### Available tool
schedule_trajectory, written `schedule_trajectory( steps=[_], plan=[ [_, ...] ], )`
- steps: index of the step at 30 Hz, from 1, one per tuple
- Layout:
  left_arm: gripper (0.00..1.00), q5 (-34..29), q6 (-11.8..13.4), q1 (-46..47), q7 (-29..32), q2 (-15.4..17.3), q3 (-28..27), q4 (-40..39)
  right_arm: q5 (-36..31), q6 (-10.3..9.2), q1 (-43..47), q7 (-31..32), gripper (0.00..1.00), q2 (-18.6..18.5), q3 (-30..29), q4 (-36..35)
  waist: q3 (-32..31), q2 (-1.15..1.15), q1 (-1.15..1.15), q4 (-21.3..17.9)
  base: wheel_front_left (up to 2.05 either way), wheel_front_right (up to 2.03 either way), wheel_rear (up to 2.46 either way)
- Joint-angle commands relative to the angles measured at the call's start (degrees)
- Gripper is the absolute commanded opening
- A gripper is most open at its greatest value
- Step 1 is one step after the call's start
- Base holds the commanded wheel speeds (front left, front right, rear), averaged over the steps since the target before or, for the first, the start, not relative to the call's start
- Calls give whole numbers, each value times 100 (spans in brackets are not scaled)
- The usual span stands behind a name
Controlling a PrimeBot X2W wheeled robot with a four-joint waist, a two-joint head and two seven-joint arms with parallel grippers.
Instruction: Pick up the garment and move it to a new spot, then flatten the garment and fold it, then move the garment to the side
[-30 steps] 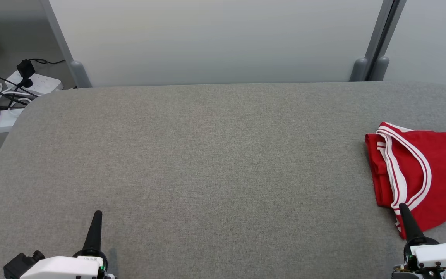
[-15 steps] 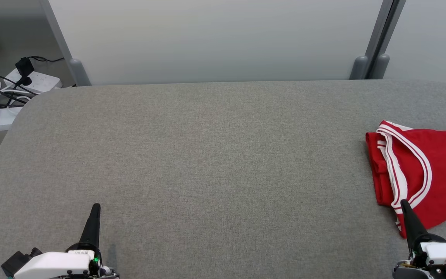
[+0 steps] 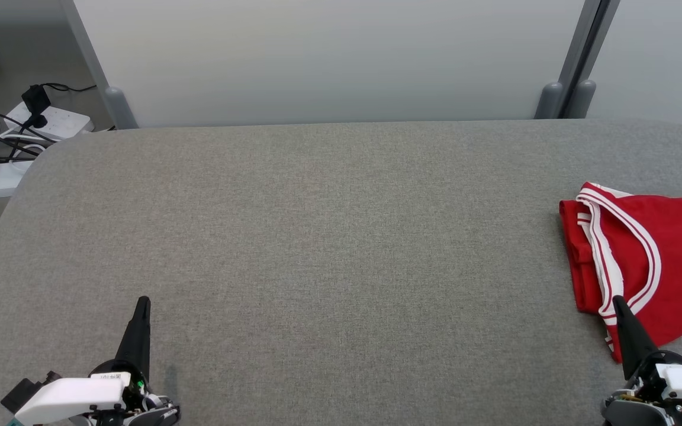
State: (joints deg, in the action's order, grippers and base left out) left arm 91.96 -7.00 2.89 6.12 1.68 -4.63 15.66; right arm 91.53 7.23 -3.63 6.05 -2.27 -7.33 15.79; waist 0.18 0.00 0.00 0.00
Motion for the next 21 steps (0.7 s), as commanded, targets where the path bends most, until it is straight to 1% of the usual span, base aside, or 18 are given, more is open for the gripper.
schedule_trajectory(
  steps=[1, 21],
  plan=[
    [0, 20, -48, 330, 37, 120, -189, -160, 62, 25, -255, 45, 0, -61, 80, -177, 0, 0, 0, 0, 0, 0, 0],
    [0, 20, -48, 330, 36, 120, -189, -160, 63, 25, -255, 45, 0, -61, 80, -177, 0, 0, 0, 0, 0, 0, 0]
  ],
)
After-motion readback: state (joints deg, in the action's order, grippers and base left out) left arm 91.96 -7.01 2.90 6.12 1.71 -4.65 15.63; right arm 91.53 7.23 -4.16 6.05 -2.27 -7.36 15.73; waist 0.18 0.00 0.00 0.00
